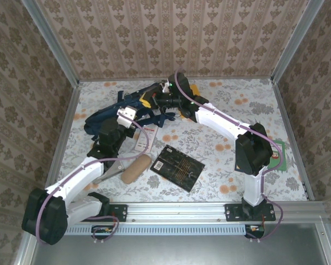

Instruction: Pack books, pencil case, and school supplies into a backpack

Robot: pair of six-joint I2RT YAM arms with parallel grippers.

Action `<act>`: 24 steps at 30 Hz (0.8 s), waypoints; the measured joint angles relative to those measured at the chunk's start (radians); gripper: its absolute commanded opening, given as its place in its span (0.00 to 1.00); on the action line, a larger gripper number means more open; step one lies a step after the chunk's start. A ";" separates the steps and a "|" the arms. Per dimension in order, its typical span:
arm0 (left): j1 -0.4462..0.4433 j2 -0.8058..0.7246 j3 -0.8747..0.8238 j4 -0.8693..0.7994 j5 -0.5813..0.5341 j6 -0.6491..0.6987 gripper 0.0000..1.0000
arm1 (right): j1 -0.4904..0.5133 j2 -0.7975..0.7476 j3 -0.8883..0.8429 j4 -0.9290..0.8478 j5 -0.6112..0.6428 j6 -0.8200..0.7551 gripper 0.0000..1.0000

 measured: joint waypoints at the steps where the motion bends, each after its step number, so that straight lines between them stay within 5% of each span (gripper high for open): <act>1: 0.000 -0.001 0.000 0.000 0.000 0.000 0.27 | 0.000 0.000 0.000 0.000 0.000 0.000 0.00; 24: 0.046 -0.003 0.017 -0.006 0.029 -0.058 0.31 | 0.011 0.000 0.000 0.012 0.000 0.000 0.00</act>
